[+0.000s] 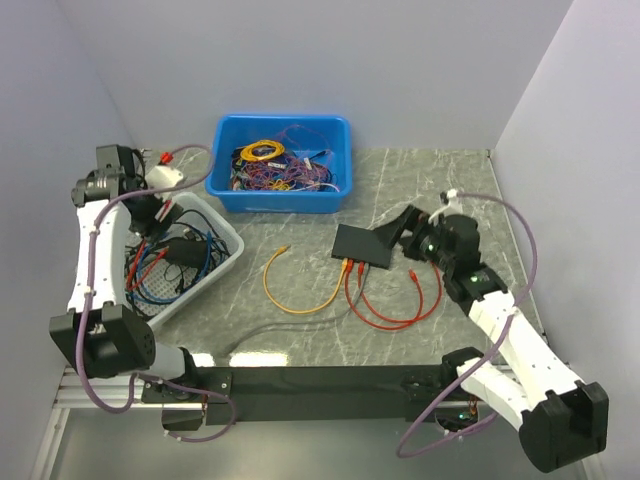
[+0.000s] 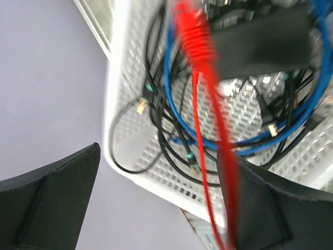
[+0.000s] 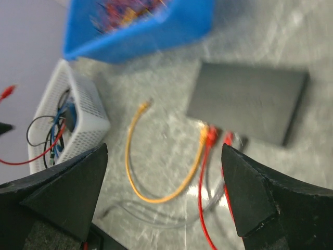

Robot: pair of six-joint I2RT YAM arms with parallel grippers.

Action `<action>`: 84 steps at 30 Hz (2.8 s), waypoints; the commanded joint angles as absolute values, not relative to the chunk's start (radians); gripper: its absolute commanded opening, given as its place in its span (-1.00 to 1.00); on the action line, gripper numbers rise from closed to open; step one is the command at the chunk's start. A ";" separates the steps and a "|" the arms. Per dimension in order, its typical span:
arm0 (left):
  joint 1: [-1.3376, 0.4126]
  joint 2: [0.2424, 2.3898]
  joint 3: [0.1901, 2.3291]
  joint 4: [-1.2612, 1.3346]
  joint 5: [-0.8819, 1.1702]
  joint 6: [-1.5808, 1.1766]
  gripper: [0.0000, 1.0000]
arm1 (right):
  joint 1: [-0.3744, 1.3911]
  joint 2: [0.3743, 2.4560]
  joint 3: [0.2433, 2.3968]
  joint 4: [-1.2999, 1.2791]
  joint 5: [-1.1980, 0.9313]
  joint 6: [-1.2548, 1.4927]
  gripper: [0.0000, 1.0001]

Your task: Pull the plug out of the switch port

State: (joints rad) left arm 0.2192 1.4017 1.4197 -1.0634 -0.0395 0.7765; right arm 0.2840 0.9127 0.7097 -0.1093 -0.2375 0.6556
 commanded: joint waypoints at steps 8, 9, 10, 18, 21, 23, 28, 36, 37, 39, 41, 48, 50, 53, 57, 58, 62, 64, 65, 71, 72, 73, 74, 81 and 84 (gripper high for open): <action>0.084 1.486 1.652 -1.077 0.004 0.704 0.99 | 0.295 0.963 0.434 0.198 -0.265 0.933 0.81; 0.072 1.489 1.660 -1.053 0.002 0.681 0.99 | 0.295 0.992 0.413 0.216 -0.271 0.945 0.79; 0.034 1.486 1.670 -1.037 0.003 0.639 0.99 | 0.295 1.006 0.402 0.256 -0.273 0.965 0.72; -0.411 1.477 1.574 -0.753 0.104 0.473 0.99 | 0.331 1.161 0.362 0.388 -0.264 1.040 0.48; -0.512 1.612 1.620 -0.736 0.110 0.427 0.99 | 0.336 1.213 0.333 0.439 -0.255 1.078 0.41; -0.555 1.653 1.641 -0.718 0.126 0.394 0.99 | 0.337 1.235 0.318 0.459 -0.223 1.097 0.40; -0.678 1.773 1.634 -0.614 0.146 0.354 0.98 | 0.336 1.294 0.295 0.483 -0.169 1.101 0.28; -0.724 2.011 1.657 -0.572 0.123 0.318 0.93 | 0.339 1.466 0.296 0.617 -0.184 1.155 0.11; -0.726 2.028 1.657 -0.571 0.118 0.314 0.93 | 0.339 1.480 0.295 0.638 -0.187 1.160 0.11; -0.726 2.066 1.655 -0.568 0.114 0.310 0.93 | 0.339 1.520 0.285 0.663 -0.189 1.181 0.11; -0.726 2.086 1.651 -0.563 0.120 0.308 0.93 | 0.339 1.543 0.276 0.715 -0.187 1.196 0.07; -0.726 2.129 1.640 -0.543 0.132 0.301 0.93 | 0.337 1.626 0.232 0.860 -0.178 1.249 -0.16; -0.726 2.128 1.637 -0.540 0.133 0.299 0.93 | 0.337 1.634 0.219 0.893 -0.175 1.246 -0.17; -0.726 2.122 1.632 -0.538 0.135 0.304 0.93 | 0.337 1.657 0.200 0.975 -0.193 1.242 -0.18; -0.726 2.111 1.632 -0.537 0.127 0.308 0.92 | 0.330 1.683 0.189 1.038 -0.186 1.239 -0.17; -0.724 2.112 1.632 -0.538 0.127 0.307 0.92 | 0.325 1.684 0.189 1.037 -0.181 1.238 -0.19; -0.726 2.108 1.626 -0.537 0.126 0.308 0.92 | 0.314 1.710 0.212 1.037 -0.184 1.223 -0.28; -0.724 2.106 1.623 -0.532 0.127 0.310 0.92 | 0.310 1.730 0.213 1.070 -0.181 1.233 -0.35; -0.726 2.105 1.623 -0.534 0.126 0.310 0.92 | 0.308 1.736 0.216 1.077 -0.183 1.235 -0.37; -0.726 2.102 1.615 -0.534 0.123 0.313 0.92 | 0.288 1.788 0.224 1.129 -0.187 1.244 -0.34; -0.724 2.100 1.614 -0.534 0.123 0.316 0.92 | 0.287 1.795 0.222 1.140 -0.186 1.246 -0.32; -0.726 2.099 1.614 -0.535 0.121 0.318 0.92 | 0.284 1.802 0.219 1.163 -0.186 1.249 -0.28; -0.726 2.100 1.615 -0.535 0.123 0.318 0.92 | 0.281 1.818 0.219 1.170 -0.189 1.255 -0.22; -0.726 2.100 1.623 -0.543 0.126 0.319 0.92 | 0.262 1.868 0.199 1.267 -0.202 1.299 -0.47; -0.726 2.098 1.628 -0.545 0.123 0.322 0.92 | 0.259 1.870 0.204 1.253 -0.209 1.289 -0.74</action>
State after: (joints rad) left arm -0.7231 2.1269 1.6184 -0.5583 0.1162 0.3187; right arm 0.2760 1.8503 0.2111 1.2774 -0.2432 1.2934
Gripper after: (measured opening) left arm 0.960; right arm 0.172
